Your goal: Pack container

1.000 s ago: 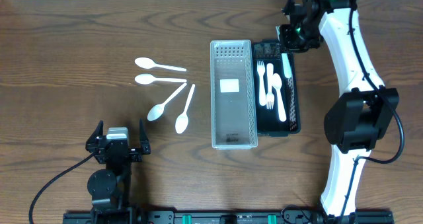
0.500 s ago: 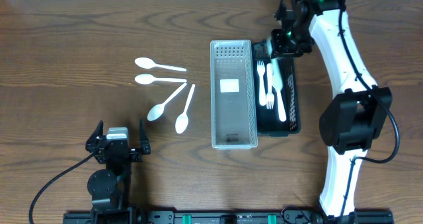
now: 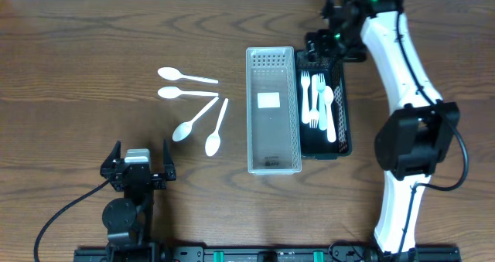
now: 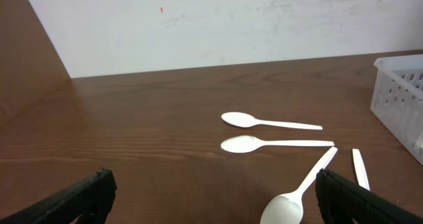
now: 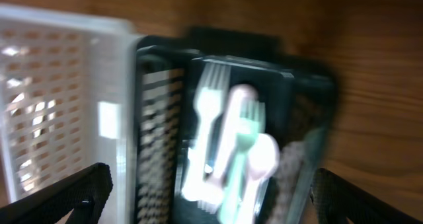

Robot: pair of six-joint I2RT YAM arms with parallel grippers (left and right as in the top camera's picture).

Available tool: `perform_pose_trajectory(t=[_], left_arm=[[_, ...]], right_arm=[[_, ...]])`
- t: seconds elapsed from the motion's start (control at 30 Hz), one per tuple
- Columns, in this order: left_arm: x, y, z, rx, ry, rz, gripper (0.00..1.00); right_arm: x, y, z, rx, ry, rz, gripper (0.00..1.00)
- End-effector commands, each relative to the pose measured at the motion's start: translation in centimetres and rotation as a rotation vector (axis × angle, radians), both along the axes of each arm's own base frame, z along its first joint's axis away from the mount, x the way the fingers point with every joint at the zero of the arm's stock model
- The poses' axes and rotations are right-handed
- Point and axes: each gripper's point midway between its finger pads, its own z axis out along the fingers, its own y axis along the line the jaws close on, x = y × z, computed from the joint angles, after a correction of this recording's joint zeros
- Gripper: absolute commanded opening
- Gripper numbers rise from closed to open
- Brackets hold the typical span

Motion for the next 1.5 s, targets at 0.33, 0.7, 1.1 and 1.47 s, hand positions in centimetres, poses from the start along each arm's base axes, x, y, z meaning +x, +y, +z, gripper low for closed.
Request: perform_pose_trajectory(t=[0.33,0.7,1.1,1.47], left_arm=[[0.0,0.2,-1.6,-0.01,0.034,0.01,0.98],[0.0,0.2,-1.6,-0.01,0.034,0.01,0.98],[0.0,0.2,-1.6,-0.01,0.034,0.01,0.98],[0.0,0.2,-1.4,-0.008,0.028,0.009,0.98]], right_arm=[[-2.2,-21.9,1.1,-0.137,0.031,-0.354,0.99],[-6.7,-32.9,1.0,-0.186,0.063,-0.625,0.99],[-8.8,-36.4,0.5,-0.175,0.074,-0.746,0.99],[-9.0,-35.9,0.4,-0.17,0.095,-0.738,0.99]])
